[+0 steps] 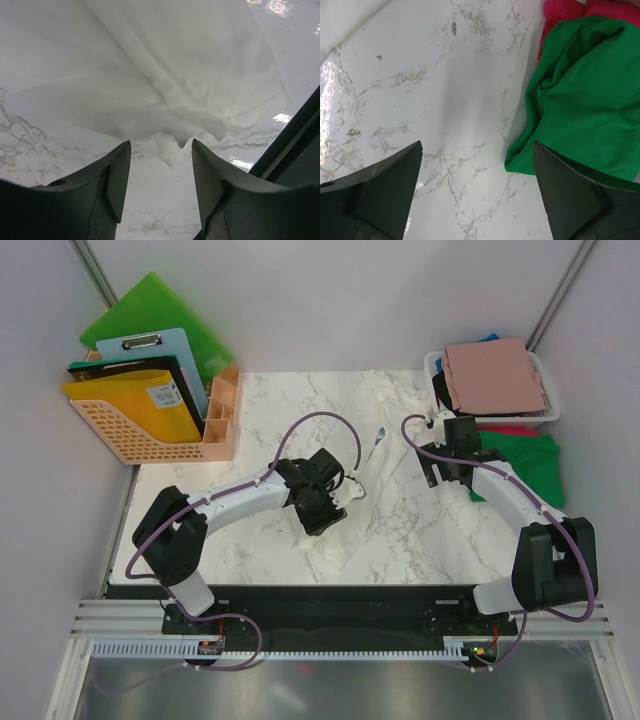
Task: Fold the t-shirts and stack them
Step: Fold the tshirt
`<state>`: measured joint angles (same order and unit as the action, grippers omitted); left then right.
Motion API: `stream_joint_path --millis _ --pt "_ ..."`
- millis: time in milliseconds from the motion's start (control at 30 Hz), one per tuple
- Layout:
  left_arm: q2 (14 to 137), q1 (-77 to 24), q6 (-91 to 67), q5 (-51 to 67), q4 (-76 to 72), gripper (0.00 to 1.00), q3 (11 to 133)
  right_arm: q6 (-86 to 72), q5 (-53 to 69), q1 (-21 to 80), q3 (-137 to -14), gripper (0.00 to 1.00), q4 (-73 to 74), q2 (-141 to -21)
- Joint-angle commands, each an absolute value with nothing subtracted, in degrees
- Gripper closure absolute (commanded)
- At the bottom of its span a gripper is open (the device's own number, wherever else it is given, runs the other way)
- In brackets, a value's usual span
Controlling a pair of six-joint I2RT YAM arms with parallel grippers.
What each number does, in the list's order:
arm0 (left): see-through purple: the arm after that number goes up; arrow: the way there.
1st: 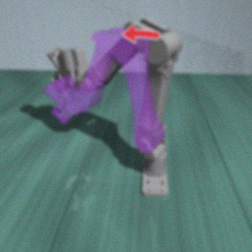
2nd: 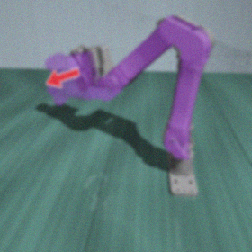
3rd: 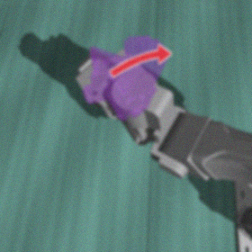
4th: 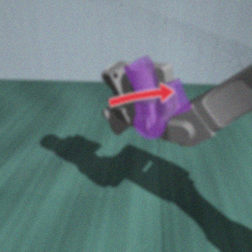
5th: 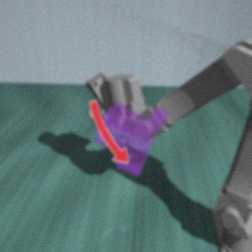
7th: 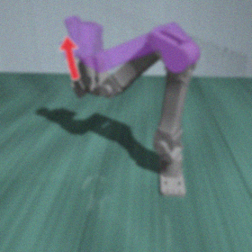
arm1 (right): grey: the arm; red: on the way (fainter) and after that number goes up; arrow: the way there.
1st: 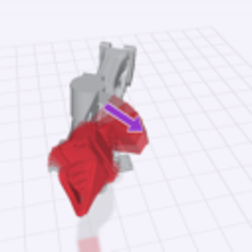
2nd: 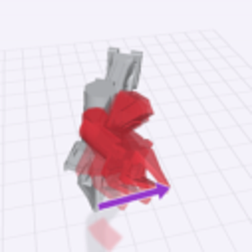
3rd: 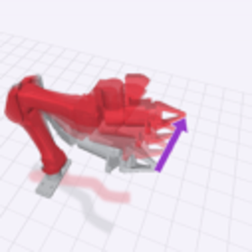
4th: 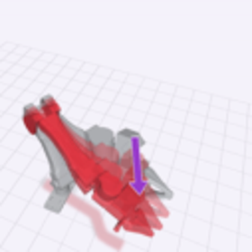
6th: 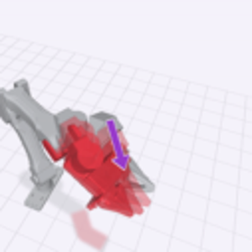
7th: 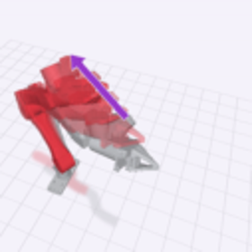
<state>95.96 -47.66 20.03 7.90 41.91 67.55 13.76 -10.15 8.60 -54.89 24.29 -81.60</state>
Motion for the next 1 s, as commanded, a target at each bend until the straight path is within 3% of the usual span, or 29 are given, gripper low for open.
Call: stream_joint_path --millis 0,500,567,600,633,667,700,967 --pt "95.01 -48.08 19.34 7.74 41.40 0.41 67.59 13.80 -9.41 8.52 -55.81 0.02 23.91 -81.91" --pt "95.18 -48.60 19.51 6.16 41.49 0.39 65.57 13.54 -9.05 8.53 -56.25 0.02 24.34 -83.14" --pt "96.41 -48.69 19.60 5.45 41.66 0.47 65.57 13.45 -8.96 8.53 -56.25 0.02 24.35 -83.06" --pt "97.72 -48.69 19.51 5.28 41.75 0.66 65.48 13.45 -8.88 8.44 -56.25 0.02 24.35 -83.14" --pt "98.17 -48.69 19.51 5.45 41.84 0.74 65.39 13.45 -8.79 8.52 -56.25 0.02 24.43 -83.06" --pt "98.61 -48.78 19.60 6.15 41.75 0.91 65.39 13.45 -8.79 8.53 -56.16 0.02 24.43 -83.06" --pt "99.14 -48.69 19.60 6.33 41.66 0.98 65.39 13.45 -8.79 8.44 -56.25 0.02 24.43 -83.06" --pt "96.95 -49.39 20.48 7.64 40.87 0.98 66.62 13.71 -8.70 8.53 -56.42 0.02 24.52 -83.67"
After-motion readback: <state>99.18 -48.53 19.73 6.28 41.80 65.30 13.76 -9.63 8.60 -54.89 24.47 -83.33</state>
